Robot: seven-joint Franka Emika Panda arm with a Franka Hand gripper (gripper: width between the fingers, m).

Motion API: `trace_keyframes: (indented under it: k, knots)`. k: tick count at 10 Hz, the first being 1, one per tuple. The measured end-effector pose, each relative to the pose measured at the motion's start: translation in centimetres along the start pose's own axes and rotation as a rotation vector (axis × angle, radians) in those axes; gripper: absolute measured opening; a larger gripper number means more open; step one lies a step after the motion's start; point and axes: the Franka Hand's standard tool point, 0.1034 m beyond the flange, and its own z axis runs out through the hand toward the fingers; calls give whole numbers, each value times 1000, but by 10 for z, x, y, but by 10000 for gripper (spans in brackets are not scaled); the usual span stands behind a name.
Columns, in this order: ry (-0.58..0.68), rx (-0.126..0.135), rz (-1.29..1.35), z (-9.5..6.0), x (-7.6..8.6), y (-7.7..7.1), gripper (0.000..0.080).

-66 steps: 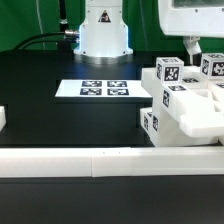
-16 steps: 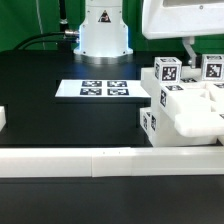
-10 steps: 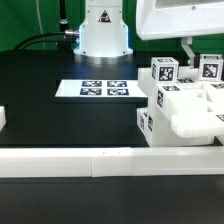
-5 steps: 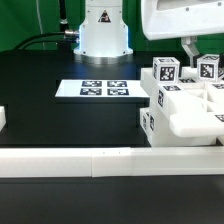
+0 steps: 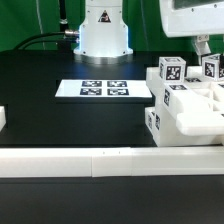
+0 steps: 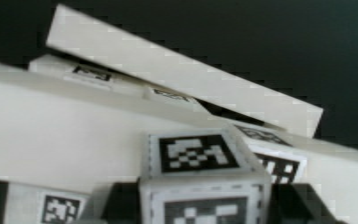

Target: Assemble chair

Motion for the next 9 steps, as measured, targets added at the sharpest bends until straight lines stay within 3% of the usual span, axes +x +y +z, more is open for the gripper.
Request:
trace_keyframes:
  k: [3,4,5,9]
  knots:
    - [-1,-5,-14,0,0,1,285]
    - [-4,-11,-34,0,-1,1,475]
    - [-5,-12,-90,0,-1,1,609]
    - [-5,-21,-412,1,-2,2,647]
